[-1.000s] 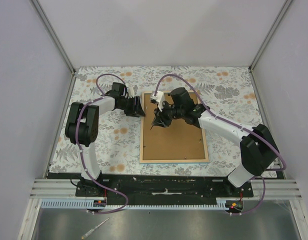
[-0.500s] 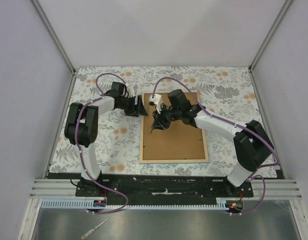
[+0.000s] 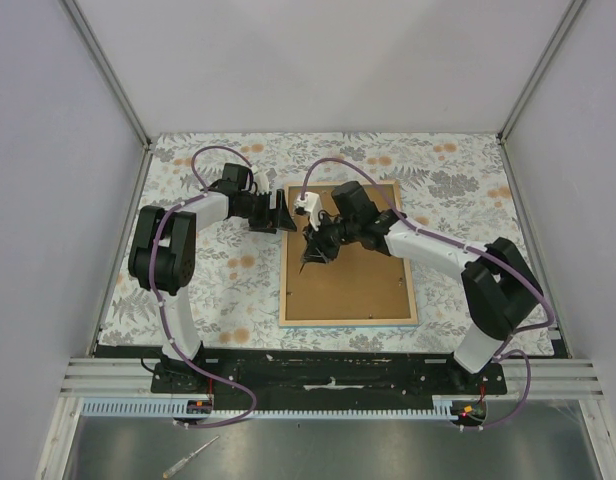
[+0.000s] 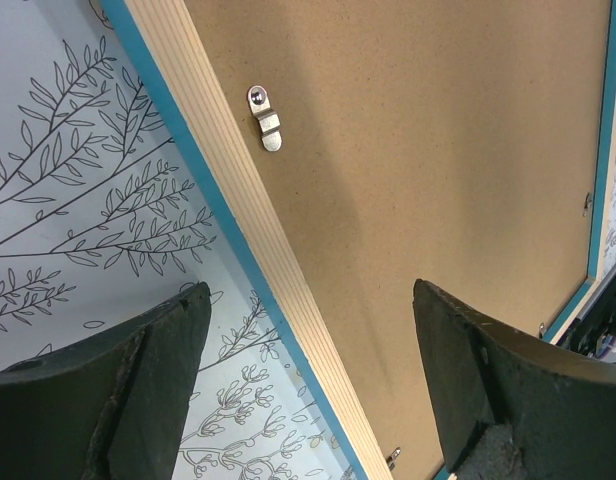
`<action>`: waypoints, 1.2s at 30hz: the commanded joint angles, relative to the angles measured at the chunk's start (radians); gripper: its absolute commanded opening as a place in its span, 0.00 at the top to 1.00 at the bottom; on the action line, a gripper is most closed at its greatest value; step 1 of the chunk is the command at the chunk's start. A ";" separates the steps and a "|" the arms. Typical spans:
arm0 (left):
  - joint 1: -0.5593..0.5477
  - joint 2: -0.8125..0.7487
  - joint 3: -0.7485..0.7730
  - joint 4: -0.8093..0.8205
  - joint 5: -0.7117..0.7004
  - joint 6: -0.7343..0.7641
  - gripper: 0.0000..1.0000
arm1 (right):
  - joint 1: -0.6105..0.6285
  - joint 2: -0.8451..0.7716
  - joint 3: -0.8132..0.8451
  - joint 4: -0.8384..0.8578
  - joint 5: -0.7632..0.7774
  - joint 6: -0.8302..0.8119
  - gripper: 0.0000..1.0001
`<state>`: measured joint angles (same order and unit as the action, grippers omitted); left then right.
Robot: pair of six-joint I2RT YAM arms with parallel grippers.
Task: Take the photo out of the frame
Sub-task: Release the photo frame item from the photo frame.
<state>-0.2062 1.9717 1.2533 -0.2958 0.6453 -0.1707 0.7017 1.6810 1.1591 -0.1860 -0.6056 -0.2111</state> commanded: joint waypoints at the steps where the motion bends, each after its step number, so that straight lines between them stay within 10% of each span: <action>1: -0.001 0.004 -0.014 -0.034 -0.045 0.048 0.10 | 0.022 0.023 0.048 -0.016 -0.033 -0.025 1.00; 36: -0.018 0.021 -0.005 -0.049 -0.075 0.069 0.09 | 0.105 0.032 0.013 0.071 0.016 -0.013 1.00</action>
<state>-0.2165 1.9713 1.2556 -0.3023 0.6373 -0.1539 0.8024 1.7512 1.1805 -0.2039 -0.6159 -0.2611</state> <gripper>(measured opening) 0.906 0.324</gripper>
